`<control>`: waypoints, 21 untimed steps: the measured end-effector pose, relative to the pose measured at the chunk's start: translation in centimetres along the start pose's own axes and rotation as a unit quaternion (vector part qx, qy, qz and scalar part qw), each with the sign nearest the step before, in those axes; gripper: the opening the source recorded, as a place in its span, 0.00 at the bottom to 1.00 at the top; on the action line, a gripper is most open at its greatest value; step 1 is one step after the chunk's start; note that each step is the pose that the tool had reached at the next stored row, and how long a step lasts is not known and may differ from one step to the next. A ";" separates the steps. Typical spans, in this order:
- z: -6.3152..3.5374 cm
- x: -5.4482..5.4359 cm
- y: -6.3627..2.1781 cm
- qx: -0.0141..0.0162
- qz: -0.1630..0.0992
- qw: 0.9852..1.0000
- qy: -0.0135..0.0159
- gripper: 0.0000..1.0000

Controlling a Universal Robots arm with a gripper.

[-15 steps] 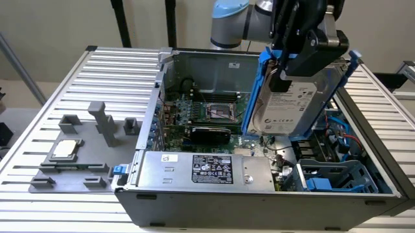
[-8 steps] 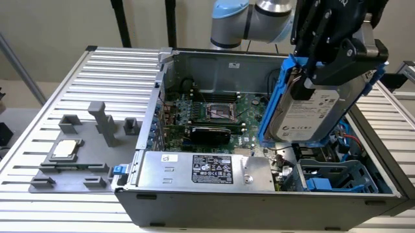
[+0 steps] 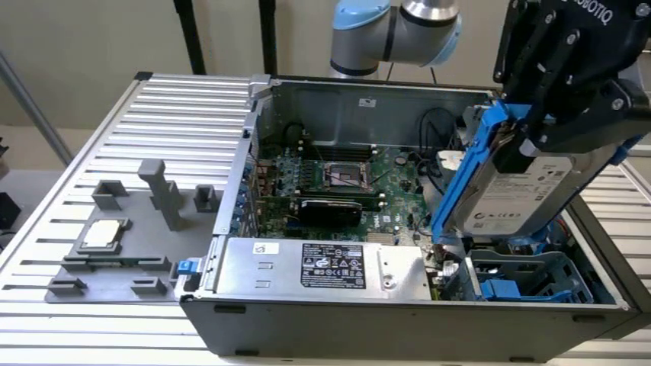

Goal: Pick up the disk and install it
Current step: 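Insert the disk into the insertion slot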

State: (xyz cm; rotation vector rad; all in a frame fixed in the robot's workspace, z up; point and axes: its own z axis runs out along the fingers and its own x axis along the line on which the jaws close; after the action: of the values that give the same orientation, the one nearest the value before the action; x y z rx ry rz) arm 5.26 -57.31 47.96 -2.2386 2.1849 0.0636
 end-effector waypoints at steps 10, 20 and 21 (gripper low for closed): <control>0.45 1.5 -3.28 -0.001 0.000 1.000 -0.001 0.00; 1.46 1.9 -5.22 -0.001 0.000 1.000 -0.002 0.00; 1.47 1.9 -5.22 -0.001 0.000 1.000 -0.002 0.00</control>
State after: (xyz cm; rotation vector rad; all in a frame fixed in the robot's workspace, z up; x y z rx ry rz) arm 10.49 -59.05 46.32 -2.2379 2.1843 0.0702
